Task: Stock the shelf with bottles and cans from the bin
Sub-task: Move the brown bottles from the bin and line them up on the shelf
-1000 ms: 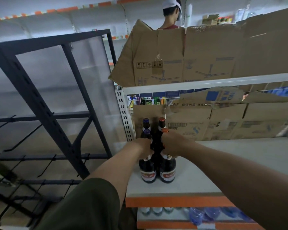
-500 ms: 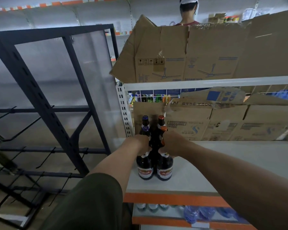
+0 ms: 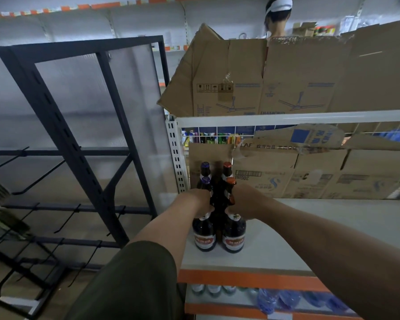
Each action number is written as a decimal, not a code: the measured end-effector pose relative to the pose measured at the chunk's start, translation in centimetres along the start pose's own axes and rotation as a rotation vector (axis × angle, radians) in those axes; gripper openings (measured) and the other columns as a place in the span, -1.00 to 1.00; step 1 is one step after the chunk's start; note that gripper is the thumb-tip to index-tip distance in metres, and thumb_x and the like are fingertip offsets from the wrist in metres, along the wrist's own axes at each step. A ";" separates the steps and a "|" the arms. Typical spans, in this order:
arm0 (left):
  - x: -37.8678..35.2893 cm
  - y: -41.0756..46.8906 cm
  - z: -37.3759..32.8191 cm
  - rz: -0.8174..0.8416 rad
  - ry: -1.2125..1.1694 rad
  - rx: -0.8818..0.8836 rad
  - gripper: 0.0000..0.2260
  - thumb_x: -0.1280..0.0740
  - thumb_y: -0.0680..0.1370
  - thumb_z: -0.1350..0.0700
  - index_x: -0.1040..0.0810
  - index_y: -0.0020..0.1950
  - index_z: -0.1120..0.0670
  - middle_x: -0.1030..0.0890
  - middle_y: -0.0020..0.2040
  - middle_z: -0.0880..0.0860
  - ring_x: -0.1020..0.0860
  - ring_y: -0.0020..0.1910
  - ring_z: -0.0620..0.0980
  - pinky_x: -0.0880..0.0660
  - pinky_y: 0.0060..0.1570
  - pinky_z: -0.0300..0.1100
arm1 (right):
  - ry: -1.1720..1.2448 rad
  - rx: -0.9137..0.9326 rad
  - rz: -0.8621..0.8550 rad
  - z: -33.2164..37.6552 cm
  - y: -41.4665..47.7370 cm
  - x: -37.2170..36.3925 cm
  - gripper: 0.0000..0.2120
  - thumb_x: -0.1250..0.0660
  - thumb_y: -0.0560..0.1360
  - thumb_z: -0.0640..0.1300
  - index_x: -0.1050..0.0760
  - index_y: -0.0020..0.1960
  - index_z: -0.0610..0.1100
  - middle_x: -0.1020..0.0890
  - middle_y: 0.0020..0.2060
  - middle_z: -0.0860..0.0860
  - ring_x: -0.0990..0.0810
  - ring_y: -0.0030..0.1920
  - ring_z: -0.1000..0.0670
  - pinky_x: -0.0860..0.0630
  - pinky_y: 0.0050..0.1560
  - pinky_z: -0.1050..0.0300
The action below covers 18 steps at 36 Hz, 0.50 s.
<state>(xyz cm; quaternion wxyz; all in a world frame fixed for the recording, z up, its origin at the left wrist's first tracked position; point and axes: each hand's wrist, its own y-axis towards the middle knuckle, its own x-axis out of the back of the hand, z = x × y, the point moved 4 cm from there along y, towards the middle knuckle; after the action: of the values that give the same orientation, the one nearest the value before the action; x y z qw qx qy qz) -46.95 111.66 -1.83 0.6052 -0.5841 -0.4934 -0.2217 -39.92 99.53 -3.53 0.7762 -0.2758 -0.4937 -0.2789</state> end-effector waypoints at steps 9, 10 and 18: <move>0.5 0.5 -0.4 0.017 0.055 -0.013 -0.64 -0.17 0.73 0.02 -0.46 0.44 0.19 -0.56 0.28 0.18 -0.48 -0.29 -0.01 -0.46 -0.15 -0.13 | -0.007 -0.051 0.006 0.1 0.3 -0.1 -0.70 -0.42 0.49 -0.04 -0.38 -0.30 -0.11 -0.56 -0.35 -0.07 -0.60 -0.28 -0.09 -0.51 -0.27 0.07; 0.4 0.6 -0.5 0.021 0.054 -0.014 -0.65 -0.17 0.73 0.03 -0.48 0.41 0.21 -0.57 0.22 0.18 -0.47 -0.31 -0.02 -0.45 -0.21 -0.14 | 0.002 -0.059 0.001 0.1 0.3 -0.2 -0.71 -0.42 0.50 -0.04 -0.40 -0.29 -0.12 -0.56 -0.35 -0.07 -0.59 -0.29 -0.08 -0.49 -0.28 0.09; 0.1 1.3 -1.0 0.068 0.103 0.007 -0.67 -0.16 0.72 0.11 -0.48 0.42 0.23 -0.49 0.06 0.14 -0.45 -0.35 -0.01 -0.39 -0.37 -0.21 | 0.009 -0.032 -0.003 -0.2 -0.3 0.1 -0.75 -0.43 0.50 -0.05 -0.51 0.04 -0.20 -0.61 -0.09 -0.11 -0.58 -0.11 -0.07 -0.51 -0.13 0.09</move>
<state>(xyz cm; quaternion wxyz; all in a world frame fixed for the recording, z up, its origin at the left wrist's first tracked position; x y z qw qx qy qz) -45.47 111.07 -2.16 0.6390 -0.5861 -0.4423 -0.2292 -39.95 99.21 -3.44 0.7734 -0.2859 -0.4864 -0.2891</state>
